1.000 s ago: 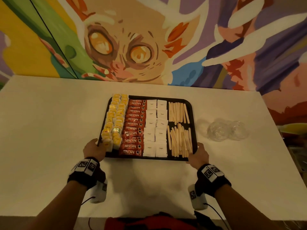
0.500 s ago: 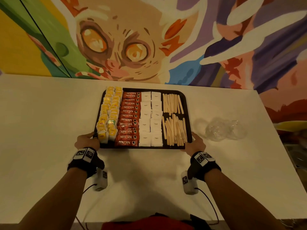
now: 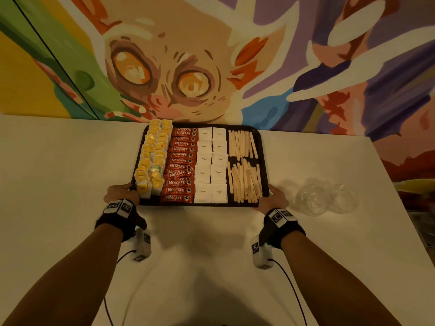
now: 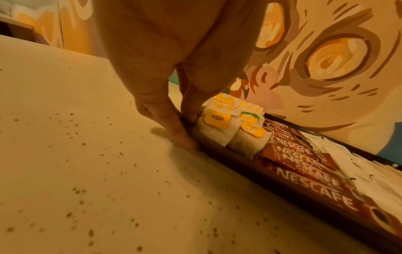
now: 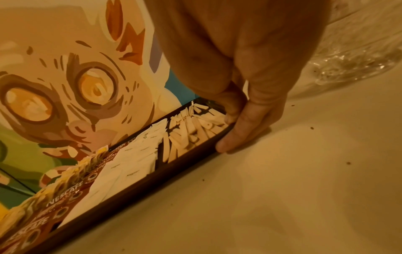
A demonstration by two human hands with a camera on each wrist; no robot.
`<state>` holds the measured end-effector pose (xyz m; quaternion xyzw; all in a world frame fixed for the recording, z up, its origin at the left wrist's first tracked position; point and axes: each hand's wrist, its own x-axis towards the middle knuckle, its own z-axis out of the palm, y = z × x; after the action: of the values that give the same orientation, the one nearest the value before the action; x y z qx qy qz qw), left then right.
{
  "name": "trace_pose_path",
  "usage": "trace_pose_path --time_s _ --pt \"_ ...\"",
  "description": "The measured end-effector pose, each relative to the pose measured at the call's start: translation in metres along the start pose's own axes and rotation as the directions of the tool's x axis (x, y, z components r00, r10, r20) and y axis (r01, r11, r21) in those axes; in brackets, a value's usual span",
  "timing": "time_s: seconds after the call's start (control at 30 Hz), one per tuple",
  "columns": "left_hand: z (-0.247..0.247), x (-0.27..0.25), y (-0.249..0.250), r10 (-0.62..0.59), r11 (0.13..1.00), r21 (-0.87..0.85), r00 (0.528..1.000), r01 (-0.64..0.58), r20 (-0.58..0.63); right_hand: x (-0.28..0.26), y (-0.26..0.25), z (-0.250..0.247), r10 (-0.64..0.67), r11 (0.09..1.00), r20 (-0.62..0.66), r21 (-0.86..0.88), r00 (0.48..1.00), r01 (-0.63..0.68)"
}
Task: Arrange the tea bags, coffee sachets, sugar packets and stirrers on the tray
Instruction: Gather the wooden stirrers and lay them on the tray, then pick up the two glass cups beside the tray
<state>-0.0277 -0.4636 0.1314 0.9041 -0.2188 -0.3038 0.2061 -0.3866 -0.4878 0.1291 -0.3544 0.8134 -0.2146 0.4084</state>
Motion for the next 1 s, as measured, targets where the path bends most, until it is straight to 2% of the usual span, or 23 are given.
trace_pose_path --time_s 0.23,0.43,0.53,0.67,0.77,0.87,0.93,1.0 --pt "-0.001 0.006 0.009 0.010 0.998 0.061 0.999 -0.012 0.037 0.006 -0.001 0.009 0.047 0.997 -0.010 0.061 0.999 -0.047" --pt "0.002 0.004 0.008 0.018 1.000 0.020 1.000 -0.018 -0.008 0.010 0.002 0.012 0.033 0.999 -0.017 0.013 0.999 -0.033" --pt "0.002 0.005 0.006 0.010 1.000 0.000 1.000 -0.010 -0.011 0.010 0.002 0.009 0.017 0.998 -0.019 -0.067 1.000 -0.019" --pt "0.005 0.004 0.002 0.030 1.000 0.009 0.999 -0.030 -0.031 0.000 0.005 0.009 -0.036 0.994 -0.014 -0.108 0.999 0.034" --pt "0.010 -0.001 -0.004 0.096 0.995 -0.008 0.983 -0.099 -0.157 -0.014 0.009 -0.004 -0.071 0.975 0.016 -0.210 0.997 0.073" --pt "0.019 -0.019 -0.002 0.270 0.948 -0.076 0.907 -0.310 -0.324 -0.025 0.022 -0.025 -0.179 0.953 0.041 -0.239 0.983 0.184" --pt "0.026 -0.046 0.011 0.391 0.881 -0.129 0.855 -0.455 -0.341 -0.032 0.034 -0.042 -0.271 0.940 0.073 -0.193 0.960 0.280" --pt "0.038 -0.078 0.028 0.495 0.811 -0.188 0.821 -0.554 -0.285 -0.038 0.045 -0.062 -0.321 0.937 0.104 -0.113 0.941 0.332"
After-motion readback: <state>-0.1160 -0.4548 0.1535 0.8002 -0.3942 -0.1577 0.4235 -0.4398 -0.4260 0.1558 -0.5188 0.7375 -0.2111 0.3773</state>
